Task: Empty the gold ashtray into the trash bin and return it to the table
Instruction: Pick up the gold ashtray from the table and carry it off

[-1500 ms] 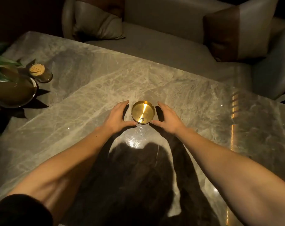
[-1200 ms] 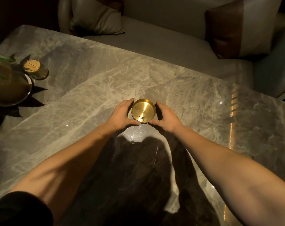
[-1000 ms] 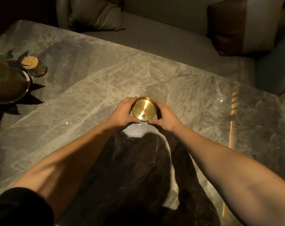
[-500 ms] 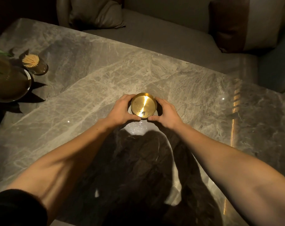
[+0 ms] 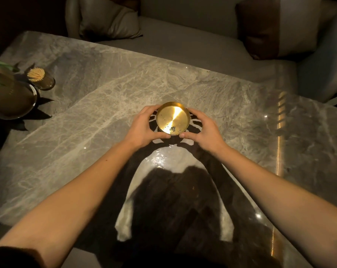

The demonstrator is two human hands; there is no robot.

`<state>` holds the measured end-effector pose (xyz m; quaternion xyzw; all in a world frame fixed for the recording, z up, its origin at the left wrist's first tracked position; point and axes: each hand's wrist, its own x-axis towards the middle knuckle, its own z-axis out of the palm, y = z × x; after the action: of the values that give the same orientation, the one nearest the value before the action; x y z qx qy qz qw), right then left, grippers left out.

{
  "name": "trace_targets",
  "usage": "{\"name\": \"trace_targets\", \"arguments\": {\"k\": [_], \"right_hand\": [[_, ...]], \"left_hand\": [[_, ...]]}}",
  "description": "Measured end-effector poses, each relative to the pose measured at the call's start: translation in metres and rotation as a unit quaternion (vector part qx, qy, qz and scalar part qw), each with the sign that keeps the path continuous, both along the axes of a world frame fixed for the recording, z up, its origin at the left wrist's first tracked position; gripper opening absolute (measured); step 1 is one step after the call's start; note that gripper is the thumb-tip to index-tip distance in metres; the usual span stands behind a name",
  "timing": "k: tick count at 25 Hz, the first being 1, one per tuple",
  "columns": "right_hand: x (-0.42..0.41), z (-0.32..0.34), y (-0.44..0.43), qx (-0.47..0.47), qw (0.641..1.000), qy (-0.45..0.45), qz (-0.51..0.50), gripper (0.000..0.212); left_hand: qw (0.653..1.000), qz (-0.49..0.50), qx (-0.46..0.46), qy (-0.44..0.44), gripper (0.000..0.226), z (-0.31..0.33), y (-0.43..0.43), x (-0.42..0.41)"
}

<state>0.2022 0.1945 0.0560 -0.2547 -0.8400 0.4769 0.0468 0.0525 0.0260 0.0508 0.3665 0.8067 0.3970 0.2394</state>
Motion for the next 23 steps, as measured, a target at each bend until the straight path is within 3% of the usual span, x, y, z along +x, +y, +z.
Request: {"name": "trace_targets", "arguments": {"k": [16,23], "right_hand": [[0.249,0.064,0.116,-0.022,0.995,0.091,-0.018,0.081],[0.3,0.075,0.148,-0.027,0.993,0.108,-0.04,0.082]], "left_hand": [[0.995,-0.019,0.083,0.057,0.093,0.071,0.112,0.241],[0.994,-0.033,0.088,0.063,0.092,0.084,0.153,0.289]]}}
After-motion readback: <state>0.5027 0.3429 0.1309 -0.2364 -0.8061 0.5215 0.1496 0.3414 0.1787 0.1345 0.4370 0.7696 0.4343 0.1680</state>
